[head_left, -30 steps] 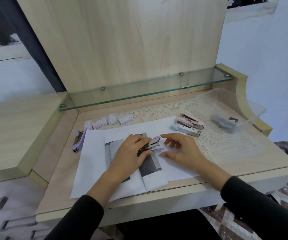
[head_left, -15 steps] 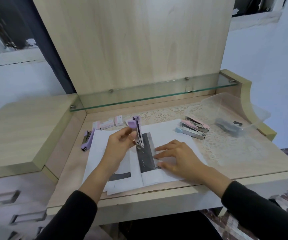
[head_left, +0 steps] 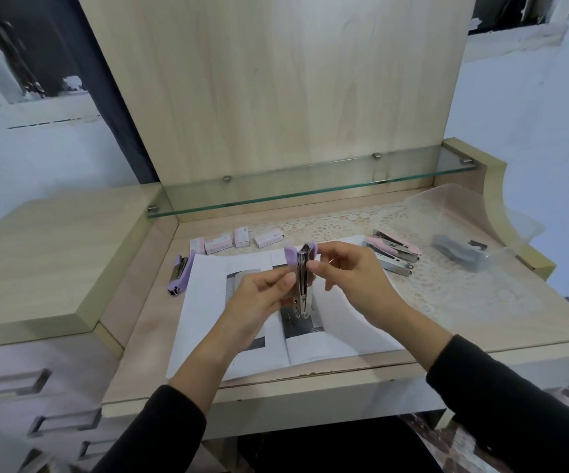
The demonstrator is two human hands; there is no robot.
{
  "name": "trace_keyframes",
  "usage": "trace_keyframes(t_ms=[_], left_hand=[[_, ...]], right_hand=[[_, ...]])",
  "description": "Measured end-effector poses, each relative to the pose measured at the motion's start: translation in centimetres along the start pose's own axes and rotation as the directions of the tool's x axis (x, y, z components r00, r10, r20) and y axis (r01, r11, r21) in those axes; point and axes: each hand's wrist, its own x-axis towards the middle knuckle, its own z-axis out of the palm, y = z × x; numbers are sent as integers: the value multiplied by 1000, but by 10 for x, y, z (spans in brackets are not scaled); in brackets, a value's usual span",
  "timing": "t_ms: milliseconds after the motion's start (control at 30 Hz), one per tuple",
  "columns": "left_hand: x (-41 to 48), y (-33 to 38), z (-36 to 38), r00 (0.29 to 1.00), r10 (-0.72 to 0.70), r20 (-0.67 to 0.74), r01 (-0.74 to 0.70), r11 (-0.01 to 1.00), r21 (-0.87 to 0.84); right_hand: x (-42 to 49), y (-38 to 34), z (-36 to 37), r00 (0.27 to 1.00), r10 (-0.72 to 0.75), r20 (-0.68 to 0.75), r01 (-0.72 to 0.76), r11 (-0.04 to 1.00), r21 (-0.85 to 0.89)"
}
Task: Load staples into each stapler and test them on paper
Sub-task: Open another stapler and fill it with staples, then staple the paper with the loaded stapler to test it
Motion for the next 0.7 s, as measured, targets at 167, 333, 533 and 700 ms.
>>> trace_keyframes(t_ms=[167, 333, 533, 700], left_hand=[[-2, -1, 2, 998, -19, -57, 19, 1000, -3], [-1, 7, 5, 976, 61, -208, -22, 982, 186], [2, 10, 14, 953, 158, -260, -47, 920, 389], [3, 12, 17, 957, 169, -234, -59, 908, 415]], right_hand=[[0, 0, -3, 998, 44, 44, -46, 998, 49], [2, 3, -6, 999, 40, 4, -40, 997, 68], [-2, 5, -9, 1000, 19, 14, -20, 998, 58], [-6, 6, -11, 993, 78, 92, -85, 994, 74]])
